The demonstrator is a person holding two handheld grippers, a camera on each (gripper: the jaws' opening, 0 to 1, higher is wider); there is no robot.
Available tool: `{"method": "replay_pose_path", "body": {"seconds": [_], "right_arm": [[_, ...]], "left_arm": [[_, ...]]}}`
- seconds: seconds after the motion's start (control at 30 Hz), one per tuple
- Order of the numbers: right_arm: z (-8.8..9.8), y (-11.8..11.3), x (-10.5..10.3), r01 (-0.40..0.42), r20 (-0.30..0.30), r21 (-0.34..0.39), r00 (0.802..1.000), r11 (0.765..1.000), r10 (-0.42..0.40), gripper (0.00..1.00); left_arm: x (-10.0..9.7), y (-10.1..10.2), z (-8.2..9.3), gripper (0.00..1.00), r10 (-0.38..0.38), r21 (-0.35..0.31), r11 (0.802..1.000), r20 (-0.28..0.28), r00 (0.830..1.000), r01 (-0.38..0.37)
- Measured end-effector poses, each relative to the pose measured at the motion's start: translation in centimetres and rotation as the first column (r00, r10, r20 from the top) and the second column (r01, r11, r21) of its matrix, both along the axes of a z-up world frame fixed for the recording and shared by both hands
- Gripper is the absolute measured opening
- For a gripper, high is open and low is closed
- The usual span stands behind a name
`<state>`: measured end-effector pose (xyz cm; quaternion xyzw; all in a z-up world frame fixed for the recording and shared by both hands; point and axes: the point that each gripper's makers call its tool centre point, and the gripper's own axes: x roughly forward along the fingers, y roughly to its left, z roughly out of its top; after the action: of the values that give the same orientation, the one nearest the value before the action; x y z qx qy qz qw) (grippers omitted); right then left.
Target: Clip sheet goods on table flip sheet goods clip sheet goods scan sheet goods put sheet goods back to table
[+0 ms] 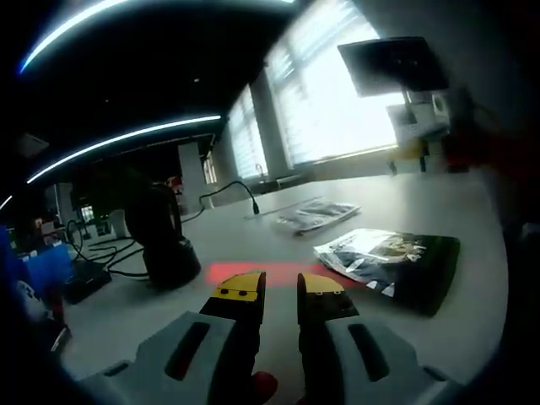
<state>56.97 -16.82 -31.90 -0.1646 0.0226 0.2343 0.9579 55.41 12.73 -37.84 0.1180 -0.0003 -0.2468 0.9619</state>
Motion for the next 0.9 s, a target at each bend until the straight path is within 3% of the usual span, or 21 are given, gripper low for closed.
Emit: {"method": "replay_pose_path", "body": {"seconds": [0.3, 0.5, 0.9], "right_arm": [[-1.6, -0.5, -2.4, -0.035, -0.011, 0.044, 0.999, 0.998, 0.036, 0.0], [-3.1, -0.5, -3.5, -0.068, -0.019, 0.036, 0.997, 0.997, 0.068, 0.0], [-4.2, -2.4, -5.2, -0.059, -0.014, 0.079, 0.998, 0.995, 0.06, 0.0]], "left_arm": [[0.0, -0.1, 0.1, 0.08, 0.007, 0.012, 1.0, 0.007, 1.0, -0.007], [-0.3, -0.1, 0.2, 0.08, 0.007, 0.014, 1.0, 0.004, 1.0, -0.007], [0.2, 0.2, 0.3, 0.08, 0.019, 0.017, 1.0, 0.012, 1.0, -0.02]]}}
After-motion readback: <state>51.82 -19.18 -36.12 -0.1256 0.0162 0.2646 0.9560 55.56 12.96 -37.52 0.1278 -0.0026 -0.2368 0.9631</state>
